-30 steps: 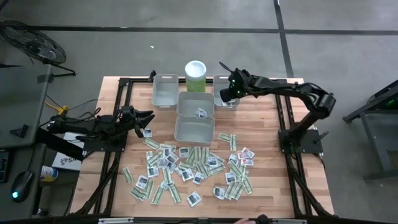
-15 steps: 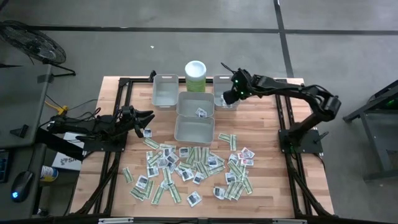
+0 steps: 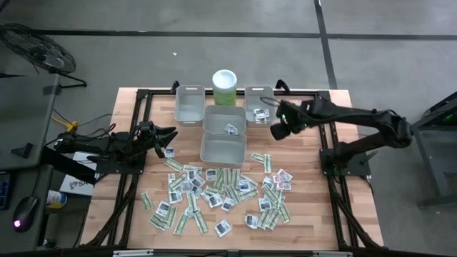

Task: Pick & Place First Aid Supplies
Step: Put the ointment pack into the bottom center bin

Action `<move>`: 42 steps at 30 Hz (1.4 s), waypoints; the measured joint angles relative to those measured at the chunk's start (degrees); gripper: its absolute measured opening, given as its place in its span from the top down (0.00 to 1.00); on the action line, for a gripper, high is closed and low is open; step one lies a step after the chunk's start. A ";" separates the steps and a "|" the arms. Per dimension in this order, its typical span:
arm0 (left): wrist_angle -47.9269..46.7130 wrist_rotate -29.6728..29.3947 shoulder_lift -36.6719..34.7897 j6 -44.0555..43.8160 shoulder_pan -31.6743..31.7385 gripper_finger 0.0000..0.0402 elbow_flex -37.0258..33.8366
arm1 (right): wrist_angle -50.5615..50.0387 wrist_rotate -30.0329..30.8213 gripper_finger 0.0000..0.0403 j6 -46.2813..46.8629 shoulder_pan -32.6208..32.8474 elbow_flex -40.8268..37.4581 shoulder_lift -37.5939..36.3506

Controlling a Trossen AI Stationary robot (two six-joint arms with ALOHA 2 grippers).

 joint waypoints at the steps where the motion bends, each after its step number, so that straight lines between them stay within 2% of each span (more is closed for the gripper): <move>1: 0.00 0.00 -0.02 0.01 -0.02 0.67 0.00 | -0.61 -0.14 0.65 2.15 1.55 -0.73 -0.49; 7: 0.00 0.00 -0.01 0.02 -0.01 0.67 0.01 | -0.42 -4.33 0.65 15.36 10.86 -5.89 -1.52; 13: 0.00 0.00 0.00 0.01 -0.02 0.67 0.01 | 3.84 -7.38 0.65 26.31 19.13 -10.81 -1.50; 18: 0.00 0.00 -0.02 0.02 -0.02 0.67 0.00 | 9.89 -9.92 0.65 32.00 23.80 -14.34 -1.50; 25: 0.01 0.00 -0.02 0.01 -0.02 0.67 0.00 | 16.58 -11.31 0.66 36.46 26.31 -18.67 1.13; 42: 0.00 0.00 -0.02 0.02 -0.02 0.67 0.02 | 23.39 -9.26 0.66 39.26 26.11 -19.01 11.07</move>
